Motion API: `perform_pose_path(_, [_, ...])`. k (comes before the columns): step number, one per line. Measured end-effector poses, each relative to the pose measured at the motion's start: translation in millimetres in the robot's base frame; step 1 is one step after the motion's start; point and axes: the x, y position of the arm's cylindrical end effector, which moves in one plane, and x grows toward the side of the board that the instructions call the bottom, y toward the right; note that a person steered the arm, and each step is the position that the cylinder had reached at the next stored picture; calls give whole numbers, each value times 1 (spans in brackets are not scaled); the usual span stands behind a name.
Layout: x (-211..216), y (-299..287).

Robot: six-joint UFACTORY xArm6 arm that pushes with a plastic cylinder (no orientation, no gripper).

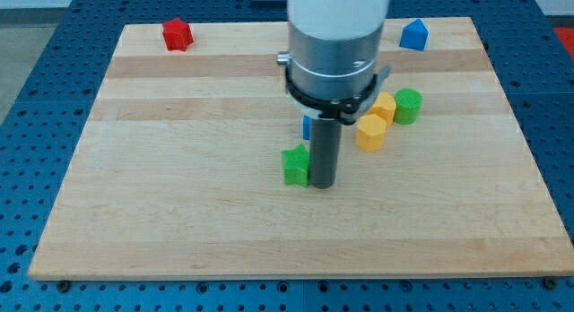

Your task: Point your arm at the blue cube

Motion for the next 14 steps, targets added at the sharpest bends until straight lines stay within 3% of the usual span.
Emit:
perform_pose_path(2, [-25,-22])
perform_pose_path(6, [-34,-105])
perform_pose_path(12, [-106,-133])
perform_pose_path(14, [-108,-159])
